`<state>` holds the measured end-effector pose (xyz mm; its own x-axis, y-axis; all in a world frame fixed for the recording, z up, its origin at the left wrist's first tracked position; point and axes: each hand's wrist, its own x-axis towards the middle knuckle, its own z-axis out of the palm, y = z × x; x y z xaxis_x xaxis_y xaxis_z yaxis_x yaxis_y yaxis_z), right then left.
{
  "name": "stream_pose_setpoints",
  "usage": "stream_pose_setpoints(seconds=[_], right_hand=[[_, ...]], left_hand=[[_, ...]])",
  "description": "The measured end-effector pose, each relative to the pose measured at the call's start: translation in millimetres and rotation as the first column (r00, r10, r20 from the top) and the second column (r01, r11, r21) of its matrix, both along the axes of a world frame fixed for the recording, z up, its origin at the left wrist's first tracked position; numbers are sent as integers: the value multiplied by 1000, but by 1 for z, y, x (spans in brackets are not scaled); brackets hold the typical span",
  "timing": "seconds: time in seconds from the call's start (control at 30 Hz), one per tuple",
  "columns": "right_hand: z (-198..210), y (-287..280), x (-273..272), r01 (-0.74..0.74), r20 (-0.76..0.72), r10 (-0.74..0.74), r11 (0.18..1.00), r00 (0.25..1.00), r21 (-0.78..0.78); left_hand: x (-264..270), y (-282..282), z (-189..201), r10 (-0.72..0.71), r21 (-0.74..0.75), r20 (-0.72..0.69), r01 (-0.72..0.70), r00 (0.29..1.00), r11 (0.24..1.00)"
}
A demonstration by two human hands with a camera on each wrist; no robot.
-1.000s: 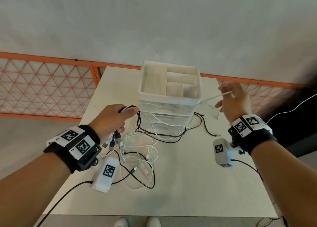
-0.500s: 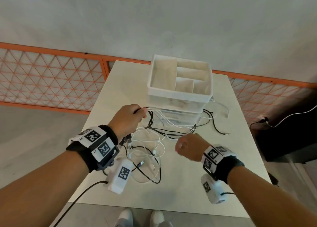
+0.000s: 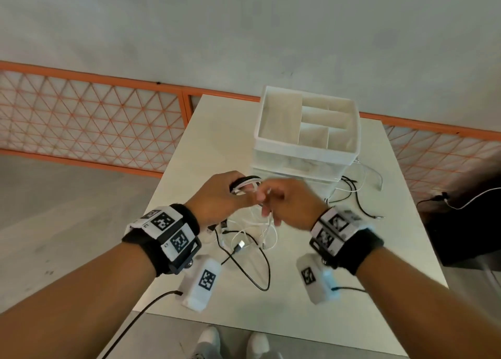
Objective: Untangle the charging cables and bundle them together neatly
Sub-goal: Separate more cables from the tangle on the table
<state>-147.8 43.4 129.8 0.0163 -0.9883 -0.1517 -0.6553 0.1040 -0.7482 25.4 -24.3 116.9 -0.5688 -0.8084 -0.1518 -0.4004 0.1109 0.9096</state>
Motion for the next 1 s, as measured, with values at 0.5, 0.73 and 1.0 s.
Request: stream_pose_setpoints(seconds=[0.5,0.73,1.0], right_hand=[[46,6,-119,786,365,-697,538,618,-303],[32,12,-133,787,275,-748,506,604,-354],[4,25,-159,589,-354,-602,793,716,-157]], left_hand=[[12,-32,-14,174,92,121,-185,977,978],[4,-28,-2,159,246,20,-159,987,956],[12,-33,19,186,343,-73,-150,980,927]])
